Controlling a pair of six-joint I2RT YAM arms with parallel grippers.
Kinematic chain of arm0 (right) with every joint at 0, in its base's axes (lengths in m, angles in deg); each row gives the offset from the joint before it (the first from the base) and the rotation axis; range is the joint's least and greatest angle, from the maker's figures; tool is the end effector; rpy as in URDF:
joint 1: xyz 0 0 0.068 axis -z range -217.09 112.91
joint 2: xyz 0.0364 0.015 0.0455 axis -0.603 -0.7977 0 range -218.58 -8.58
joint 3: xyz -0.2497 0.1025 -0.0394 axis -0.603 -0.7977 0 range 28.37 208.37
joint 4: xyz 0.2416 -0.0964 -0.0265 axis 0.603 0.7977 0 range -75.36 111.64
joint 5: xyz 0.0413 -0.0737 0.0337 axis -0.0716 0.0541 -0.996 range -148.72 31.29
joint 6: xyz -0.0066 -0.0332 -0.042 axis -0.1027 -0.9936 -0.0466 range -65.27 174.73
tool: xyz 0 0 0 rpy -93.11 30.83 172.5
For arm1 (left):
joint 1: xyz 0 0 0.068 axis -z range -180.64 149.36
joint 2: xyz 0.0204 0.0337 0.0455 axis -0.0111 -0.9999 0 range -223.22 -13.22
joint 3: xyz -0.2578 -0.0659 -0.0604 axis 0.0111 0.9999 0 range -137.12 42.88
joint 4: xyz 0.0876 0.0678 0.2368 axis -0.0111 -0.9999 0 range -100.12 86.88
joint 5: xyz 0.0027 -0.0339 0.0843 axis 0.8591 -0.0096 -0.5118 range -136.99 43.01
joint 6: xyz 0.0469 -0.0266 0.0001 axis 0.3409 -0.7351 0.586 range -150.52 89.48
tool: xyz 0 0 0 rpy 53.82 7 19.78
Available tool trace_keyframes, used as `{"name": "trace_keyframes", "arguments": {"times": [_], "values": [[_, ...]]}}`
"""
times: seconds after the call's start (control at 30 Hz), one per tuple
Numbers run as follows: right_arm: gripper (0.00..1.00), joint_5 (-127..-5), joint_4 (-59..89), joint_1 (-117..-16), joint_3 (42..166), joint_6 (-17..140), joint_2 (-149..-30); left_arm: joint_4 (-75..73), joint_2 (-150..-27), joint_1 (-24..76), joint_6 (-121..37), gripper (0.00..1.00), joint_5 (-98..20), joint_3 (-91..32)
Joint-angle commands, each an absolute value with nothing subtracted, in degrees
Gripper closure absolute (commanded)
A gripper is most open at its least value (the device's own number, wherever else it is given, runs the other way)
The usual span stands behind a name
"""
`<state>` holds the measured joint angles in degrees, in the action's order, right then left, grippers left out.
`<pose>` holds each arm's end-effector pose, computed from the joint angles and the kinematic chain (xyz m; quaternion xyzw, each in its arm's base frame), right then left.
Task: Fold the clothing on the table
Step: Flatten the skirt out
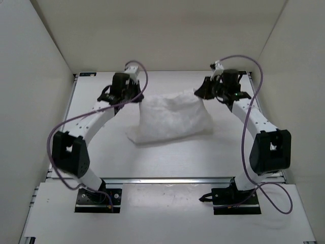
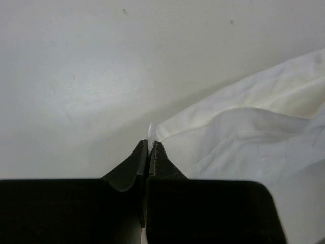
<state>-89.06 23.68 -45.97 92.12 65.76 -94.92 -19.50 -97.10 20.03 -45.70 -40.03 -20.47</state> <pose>0.3348 0.0705 0.2832 -0.1118 0.8449 0.3064 0.4240 0.3070 -0.1204 0.2807 0.0698 0.8906 -0.1890 0.4077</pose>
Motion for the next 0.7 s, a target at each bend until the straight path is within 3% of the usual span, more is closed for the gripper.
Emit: {"name": "trace_keyframes", "arguments": {"times": [0.0, 0.13, 0.23, 0.33, 0.5, 0.67], "values": [[1.0, -87.98, 20.62, -44.65, 109.96, 62.29, -99.61, -20.23, -105.47, 19.14, -39.85, 1.0, -41.98, -43.08], [1.0, -89.39, 19.48, -42.01, 126.33, 63.87, -103.24, -26.48, -115.33, 19.4, -34.92, 1.0, -46.19, -70.43], [1.0, -88.6, 18.43, -41.57, 126.91, 61.25, -100.7, -25.71, -113.96, 19.57, -32.37, 1.0, -46.56, -74.38], [1.0, -84.47, 17.37, -42.62, 116.4, 57.29, -95.44, -23.17, -108.17, 20.63, -30.7, 1.0, -46.55, -65.25], [1.0, -84.03, 15.08, -44.28, 90.98, 59.39, -83.13, -19.65, -93.24, 27.29, -28.76, 1.0, -50.42, -34.89], [1.0, -77.97, 19.64, -52.81, 66.29, 63.76, -66.09, -25.08, -78.82, 34.16, -39.09, 1.0, -48.49, -12.98]]}}
